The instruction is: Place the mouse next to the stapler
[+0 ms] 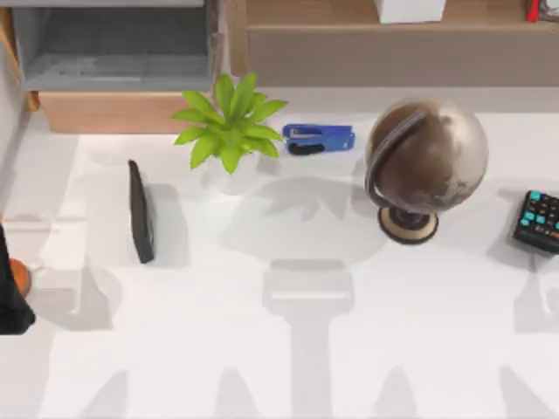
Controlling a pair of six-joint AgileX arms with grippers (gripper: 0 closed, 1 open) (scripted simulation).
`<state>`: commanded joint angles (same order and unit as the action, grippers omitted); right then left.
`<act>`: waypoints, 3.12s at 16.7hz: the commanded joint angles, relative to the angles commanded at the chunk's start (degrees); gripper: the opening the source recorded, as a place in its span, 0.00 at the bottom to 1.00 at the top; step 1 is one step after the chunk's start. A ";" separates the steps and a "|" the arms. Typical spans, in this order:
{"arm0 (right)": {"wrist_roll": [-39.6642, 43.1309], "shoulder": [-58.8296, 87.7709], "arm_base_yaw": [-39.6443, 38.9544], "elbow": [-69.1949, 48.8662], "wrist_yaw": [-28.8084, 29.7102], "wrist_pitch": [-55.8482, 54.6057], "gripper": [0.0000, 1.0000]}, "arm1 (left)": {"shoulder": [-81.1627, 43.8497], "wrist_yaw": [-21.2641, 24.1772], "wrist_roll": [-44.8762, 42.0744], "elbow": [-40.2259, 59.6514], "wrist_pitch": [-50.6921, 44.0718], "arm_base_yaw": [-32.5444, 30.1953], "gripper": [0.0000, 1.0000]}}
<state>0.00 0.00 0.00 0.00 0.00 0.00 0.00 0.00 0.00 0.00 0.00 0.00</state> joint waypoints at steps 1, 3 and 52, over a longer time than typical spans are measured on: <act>0.00 0.00 0.00 0.00 0.00 0.00 1.00 | 0.00 0.00 0.00 0.00 0.00 0.00 1.00; 0.00 0.00 0.00 0.00 0.00 0.00 1.00 | -0.52 -0.10 -0.13 0.51 -0.42 0.13 1.00; 0.00 0.00 0.00 0.00 0.00 0.00 1.00 | -146.32 1.47 -11.30 141.98 -79.62 19.10 1.00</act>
<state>0.00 0.00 0.00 0.00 0.00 0.00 -146.32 1.47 -11.30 141.98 -79.62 19.10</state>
